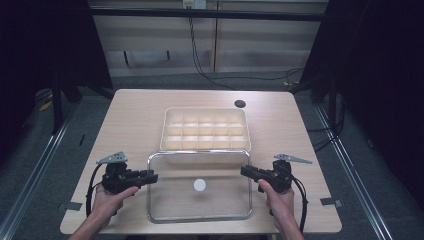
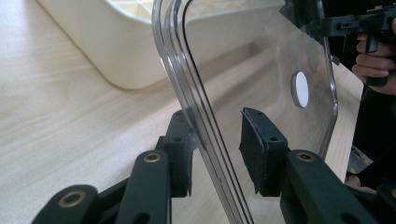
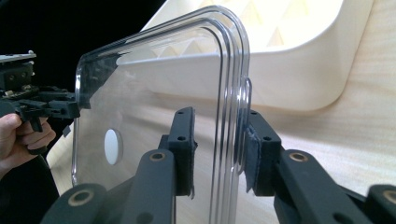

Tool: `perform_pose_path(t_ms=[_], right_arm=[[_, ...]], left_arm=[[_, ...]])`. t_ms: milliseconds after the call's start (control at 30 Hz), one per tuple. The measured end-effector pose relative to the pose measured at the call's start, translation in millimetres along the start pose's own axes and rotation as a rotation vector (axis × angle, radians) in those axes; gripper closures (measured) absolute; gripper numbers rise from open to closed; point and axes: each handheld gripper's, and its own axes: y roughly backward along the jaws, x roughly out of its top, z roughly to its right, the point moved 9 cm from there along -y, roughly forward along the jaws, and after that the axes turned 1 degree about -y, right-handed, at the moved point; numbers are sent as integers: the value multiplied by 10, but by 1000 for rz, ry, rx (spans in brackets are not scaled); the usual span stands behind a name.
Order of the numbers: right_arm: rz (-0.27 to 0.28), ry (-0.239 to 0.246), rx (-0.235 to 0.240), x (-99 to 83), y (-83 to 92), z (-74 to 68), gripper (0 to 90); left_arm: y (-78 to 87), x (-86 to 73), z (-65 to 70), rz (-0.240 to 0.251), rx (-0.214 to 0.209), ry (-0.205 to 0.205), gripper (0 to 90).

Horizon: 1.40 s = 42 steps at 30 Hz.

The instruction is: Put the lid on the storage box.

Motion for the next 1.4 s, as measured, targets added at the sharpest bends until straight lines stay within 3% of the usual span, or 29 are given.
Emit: perform_pose_path(t_ms=[167,467,833,1100,1400], right_arm=[[24,16,-7,62,50,-39,686],[49,21,-5,152,102,-74,687],[72,51,-12,281,151,-127,688],[107,56,-4,396,212,-172,688],[120,67,-3,485,256,-168,686]], left_arm=[[43,83,53,18,14,-35,672],[78,197,95,42,8,-62,707],[98,288,105,62,14,-65,720],[153,477,167,97,20,-92,722],[127,552,164,96,22,-100,720]])
